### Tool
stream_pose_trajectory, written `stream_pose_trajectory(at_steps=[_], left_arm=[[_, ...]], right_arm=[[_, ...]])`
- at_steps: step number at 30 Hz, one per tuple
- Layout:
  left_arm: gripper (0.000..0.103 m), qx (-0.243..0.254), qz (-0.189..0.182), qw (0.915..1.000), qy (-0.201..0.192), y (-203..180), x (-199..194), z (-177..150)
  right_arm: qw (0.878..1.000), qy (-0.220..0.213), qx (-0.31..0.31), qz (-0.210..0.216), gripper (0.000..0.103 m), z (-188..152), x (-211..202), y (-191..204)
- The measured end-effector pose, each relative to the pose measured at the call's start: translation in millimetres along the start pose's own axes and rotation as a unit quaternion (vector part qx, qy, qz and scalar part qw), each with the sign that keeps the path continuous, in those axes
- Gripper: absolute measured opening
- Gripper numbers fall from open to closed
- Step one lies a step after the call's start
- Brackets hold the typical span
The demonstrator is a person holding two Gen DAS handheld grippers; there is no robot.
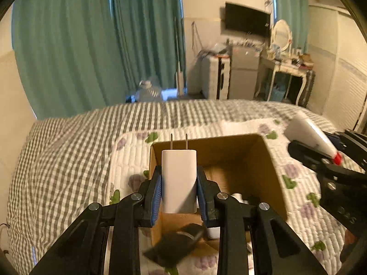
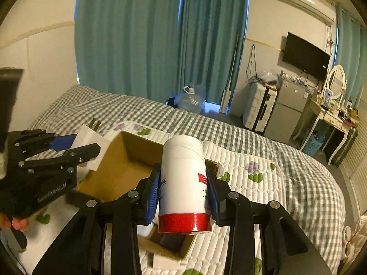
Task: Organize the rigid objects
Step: 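Drop the white charger and white-and-red cylinder into the box, open both tools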
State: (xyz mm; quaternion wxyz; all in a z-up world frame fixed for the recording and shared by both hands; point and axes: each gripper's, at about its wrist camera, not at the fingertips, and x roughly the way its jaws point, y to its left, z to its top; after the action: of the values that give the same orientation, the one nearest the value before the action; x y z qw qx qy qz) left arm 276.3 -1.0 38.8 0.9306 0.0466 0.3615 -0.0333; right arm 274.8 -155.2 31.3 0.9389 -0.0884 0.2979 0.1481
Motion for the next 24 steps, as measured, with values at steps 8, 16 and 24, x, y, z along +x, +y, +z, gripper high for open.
stream_pose_trajectory(at_steps=[8,16,24], left_arm=[[0.028,0.021,0.001,0.9991,0.036,-4,46,-3],[0.03,-0.001,0.003,0.9981,0.061,-1,60,-2],[0.071,0.026,0.039,0.9988,0.018,-6,45,1]], right_arm=[[0.999,0.031,0.005,0.009,0.036,-18,65,-14],[0.999,0.042,0.009,0.011,0.036,-29,88,-17],[0.998,0.054,0.025,0.012,0.036,-30,105,-21]])
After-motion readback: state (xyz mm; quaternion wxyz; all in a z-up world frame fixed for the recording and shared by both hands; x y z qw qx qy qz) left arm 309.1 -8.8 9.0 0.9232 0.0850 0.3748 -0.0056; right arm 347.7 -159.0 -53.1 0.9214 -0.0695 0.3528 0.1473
